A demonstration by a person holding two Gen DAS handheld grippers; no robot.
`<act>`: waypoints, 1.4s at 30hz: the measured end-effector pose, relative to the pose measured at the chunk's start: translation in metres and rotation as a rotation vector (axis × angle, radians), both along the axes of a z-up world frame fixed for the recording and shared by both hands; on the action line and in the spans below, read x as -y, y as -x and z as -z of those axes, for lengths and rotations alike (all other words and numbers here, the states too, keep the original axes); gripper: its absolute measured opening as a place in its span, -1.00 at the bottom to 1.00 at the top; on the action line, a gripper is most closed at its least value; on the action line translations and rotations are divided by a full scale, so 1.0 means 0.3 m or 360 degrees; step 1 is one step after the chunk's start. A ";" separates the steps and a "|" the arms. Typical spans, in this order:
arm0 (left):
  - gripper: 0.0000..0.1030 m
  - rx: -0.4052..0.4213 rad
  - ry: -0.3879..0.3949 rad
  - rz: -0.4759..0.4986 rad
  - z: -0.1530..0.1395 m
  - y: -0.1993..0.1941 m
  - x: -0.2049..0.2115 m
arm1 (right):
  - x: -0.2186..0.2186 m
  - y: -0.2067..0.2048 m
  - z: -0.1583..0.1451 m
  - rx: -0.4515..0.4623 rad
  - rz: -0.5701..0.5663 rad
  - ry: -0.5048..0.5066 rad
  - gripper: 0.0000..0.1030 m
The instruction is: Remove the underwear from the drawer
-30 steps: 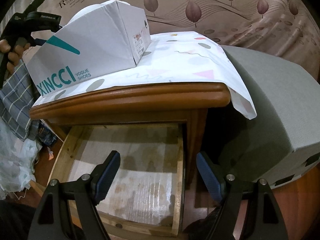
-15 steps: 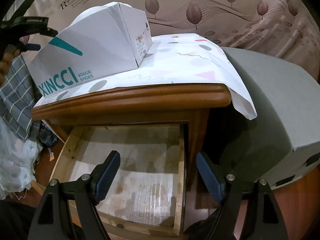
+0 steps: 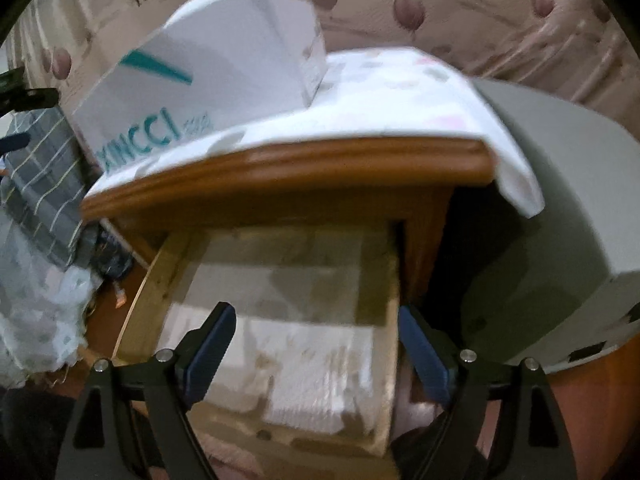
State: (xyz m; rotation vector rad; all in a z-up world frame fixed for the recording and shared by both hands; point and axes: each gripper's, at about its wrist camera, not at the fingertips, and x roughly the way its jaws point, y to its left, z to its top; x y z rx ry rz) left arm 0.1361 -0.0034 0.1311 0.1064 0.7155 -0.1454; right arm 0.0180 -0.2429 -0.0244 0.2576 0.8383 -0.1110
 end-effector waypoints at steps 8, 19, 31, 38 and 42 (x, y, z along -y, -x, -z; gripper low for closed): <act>0.73 -0.0088 -0.0018 -0.0068 0.121 0.159 -0.068 | -0.093 0.071 -0.021 -0.0018 0.0022 0.0095 0.66; 0.73 -0.0188 -0.0008 -0.0074 0.236 0.315 -0.105 | -0.206 0.173 -0.118 -0.0075 0.0185 0.0314 0.66; 0.73 -0.0234 -0.0010 -0.0083 0.278 0.364 -0.126 | -0.313 0.217 -0.198 -0.0002 0.0130 0.0360 0.66; 0.73 -0.0220 -0.0030 -0.0078 0.276 0.376 -0.114 | -0.324 0.218 -0.197 -0.0016 0.0119 0.0381 0.66; 0.73 -0.0219 -0.0035 -0.0077 0.274 0.375 -0.109 | -0.326 0.216 -0.190 -0.0031 0.0117 0.0381 0.66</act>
